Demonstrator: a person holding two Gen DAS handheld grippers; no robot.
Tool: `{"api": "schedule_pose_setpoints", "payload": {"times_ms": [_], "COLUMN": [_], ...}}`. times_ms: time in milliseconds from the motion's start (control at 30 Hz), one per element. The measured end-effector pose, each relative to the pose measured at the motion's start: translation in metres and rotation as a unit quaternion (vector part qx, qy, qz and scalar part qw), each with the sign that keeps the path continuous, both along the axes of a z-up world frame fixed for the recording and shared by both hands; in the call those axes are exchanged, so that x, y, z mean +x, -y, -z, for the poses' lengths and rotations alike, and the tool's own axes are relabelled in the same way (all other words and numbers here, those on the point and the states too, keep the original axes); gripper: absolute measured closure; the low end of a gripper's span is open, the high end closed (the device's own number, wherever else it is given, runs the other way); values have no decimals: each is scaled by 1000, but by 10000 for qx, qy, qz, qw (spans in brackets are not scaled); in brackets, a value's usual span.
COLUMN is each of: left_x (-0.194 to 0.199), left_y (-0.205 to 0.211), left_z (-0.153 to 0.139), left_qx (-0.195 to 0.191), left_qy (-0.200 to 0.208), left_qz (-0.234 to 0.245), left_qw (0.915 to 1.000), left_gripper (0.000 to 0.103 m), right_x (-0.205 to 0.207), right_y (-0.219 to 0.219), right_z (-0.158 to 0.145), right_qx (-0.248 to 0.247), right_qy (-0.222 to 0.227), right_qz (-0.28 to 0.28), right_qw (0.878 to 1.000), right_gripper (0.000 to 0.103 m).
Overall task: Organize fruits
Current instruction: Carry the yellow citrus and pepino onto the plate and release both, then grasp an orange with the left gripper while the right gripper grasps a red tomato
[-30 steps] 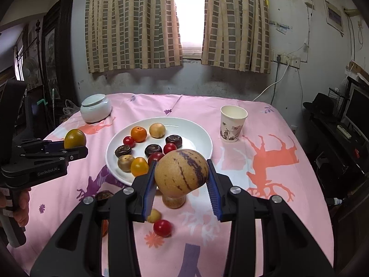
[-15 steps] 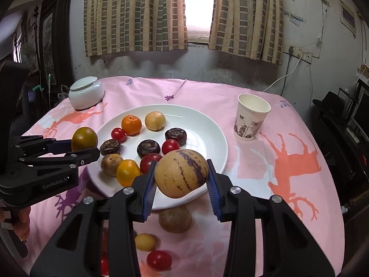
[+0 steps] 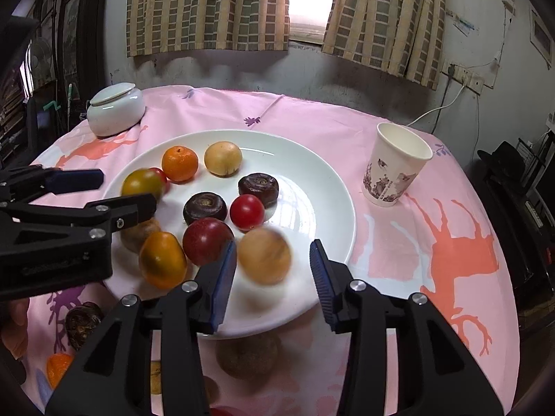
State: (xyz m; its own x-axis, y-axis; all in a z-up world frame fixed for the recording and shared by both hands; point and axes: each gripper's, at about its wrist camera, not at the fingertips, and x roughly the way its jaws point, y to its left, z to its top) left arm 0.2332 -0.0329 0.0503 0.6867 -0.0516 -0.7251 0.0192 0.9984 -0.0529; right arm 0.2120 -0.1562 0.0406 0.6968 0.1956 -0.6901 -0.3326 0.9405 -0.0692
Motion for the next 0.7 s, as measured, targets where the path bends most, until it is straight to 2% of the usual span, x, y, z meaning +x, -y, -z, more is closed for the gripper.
{"api": "schedule_pose_setpoints", "payload": {"times_ms": [67, 300, 400, 567, 633, 700], "left_x": [-7, -36, -55, -88, -99, -108], "left_y": [0, -1, -3, -5, -4, -4], "left_z": [-9, -23, -27, -30, -29, -29], "left_qx": [30, 95, 115, 34, 7, 51], "left_qy": [164, 218, 245, 300, 267, 260], "left_qz": [40, 26, 14, -53, -38, -24], "left_qw": [9999, 9997, 9996, 9995, 9996, 9996], "left_gripper": [21, 19, 18, 15, 15, 15], "right_x": [-3, -27, -45, -76, -87, -95], "right_y": [2, 17, 25, 36, 41, 43], "right_z": [-5, -24, -31, -38, -37, -33], "right_qx": [65, 434, 646, 919, 1003, 1071], "right_qy": [27, 23, -37, -84, -121, -219], "right_qz": [-10, 11, 33, 109, 243, 288], "right_qw": [10000, 9991, 9979, 9957, 9946, 9936], "right_gripper": [59, 58, 52, 50, 41, 41]}}
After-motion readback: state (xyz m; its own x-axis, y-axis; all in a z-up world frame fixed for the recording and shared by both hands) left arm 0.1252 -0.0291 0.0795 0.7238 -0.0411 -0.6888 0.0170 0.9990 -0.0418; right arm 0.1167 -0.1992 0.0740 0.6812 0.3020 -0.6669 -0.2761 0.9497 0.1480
